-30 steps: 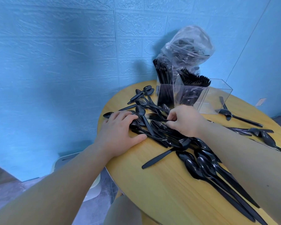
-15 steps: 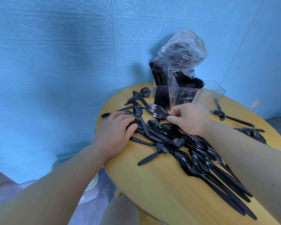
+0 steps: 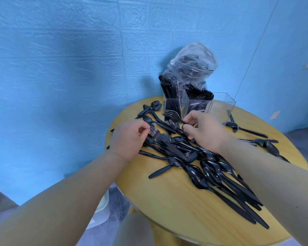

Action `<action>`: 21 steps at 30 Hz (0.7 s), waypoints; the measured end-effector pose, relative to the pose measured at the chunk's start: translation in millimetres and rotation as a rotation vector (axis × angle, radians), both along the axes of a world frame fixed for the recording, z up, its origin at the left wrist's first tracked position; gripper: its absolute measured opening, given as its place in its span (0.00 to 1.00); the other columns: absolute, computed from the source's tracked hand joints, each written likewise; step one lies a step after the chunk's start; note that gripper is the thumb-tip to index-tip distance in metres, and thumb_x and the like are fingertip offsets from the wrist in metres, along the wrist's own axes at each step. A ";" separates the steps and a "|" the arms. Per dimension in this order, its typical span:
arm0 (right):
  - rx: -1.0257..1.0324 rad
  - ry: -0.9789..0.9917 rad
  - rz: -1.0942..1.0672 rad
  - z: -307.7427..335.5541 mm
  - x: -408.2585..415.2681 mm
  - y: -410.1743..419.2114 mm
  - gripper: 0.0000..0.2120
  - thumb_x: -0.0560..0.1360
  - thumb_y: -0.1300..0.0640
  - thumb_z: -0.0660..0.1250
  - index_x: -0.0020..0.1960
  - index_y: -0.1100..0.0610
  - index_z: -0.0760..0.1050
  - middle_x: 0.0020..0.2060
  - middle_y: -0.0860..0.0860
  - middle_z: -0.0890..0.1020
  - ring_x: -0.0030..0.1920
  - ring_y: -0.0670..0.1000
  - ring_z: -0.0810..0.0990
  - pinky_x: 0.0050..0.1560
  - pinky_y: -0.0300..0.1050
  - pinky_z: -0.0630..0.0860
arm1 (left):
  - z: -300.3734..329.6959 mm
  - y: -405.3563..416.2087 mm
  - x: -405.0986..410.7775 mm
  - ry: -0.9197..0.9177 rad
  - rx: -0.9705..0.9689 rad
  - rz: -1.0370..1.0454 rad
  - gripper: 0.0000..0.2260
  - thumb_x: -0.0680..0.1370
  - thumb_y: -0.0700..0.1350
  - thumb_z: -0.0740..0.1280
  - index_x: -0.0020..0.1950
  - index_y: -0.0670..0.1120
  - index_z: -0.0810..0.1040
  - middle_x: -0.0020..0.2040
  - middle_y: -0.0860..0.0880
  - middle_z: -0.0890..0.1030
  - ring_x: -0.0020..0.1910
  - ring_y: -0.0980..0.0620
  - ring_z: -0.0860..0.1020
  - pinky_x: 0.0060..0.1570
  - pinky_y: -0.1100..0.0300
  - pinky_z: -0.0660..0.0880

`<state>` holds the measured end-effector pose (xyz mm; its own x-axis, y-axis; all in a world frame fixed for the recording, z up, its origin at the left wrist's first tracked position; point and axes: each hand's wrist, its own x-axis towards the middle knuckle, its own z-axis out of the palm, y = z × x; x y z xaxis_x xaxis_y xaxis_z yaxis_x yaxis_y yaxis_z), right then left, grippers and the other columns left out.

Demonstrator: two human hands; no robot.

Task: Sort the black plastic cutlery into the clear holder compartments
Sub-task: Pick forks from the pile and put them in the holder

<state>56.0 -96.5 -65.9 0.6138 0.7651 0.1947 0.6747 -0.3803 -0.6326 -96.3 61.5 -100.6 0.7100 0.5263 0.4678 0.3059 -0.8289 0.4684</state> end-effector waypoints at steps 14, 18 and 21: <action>0.231 0.254 -0.025 34.6 -4.1 -31.3 0.02 0.74 0.61 0.69 0.46 0.58 0.77 0.39 0.48 0.78 0.34 0.46 0.73 0.36 0.30 0.70 | 82.1 -49.9 30.7 -0.253 -0.206 -0.103 0.08 0.78 0.40 0.65 0.52 0.51 0.81 0.44 0.55 0.82 0.31 0.70 0.76 0.37 0.81 0.67; 0.235 0.226 -0.047 36.2 -1.2 -44.3 0.05 0.74 0.60 0.70 0.46 0.53 0.76 0.40 0.47 0.79 0.33 0.38 0.74 0.35 0.28 0.68 | 88.4 -62.4 34.4 -0.232 -0.223 -0.151 0.09 0.79 0.41 0.63 0.51 0.54 0.80 0.42 0.60 0.80 0.33 0.70 0.76 0.38 0.76 0.70; 0.225 0.201 -0.049 35.7 0.5 -49.2 0.09 0.76 0.62 0.67 0.55 0.55 0.79 0.38 0.44 0.79 0.27 0.32 0.73 0.31 0.24 0.66 | 91.3 -67.0 38.7 -0.191 -0.223 -0.139 0.10 0.77 0.42 0.64 0.53 0.54 0.80 0.46 0.60 0.80 0.41 0.67 0.77 0.42 0.81 0.67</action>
<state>56.5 -145.8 -30.3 0.6924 0.6849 0.2268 0.5119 -0.2448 -0.8235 -57.6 -5.4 -9.3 0.6926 0.5350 0.4838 0.0860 -0.7272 0.6810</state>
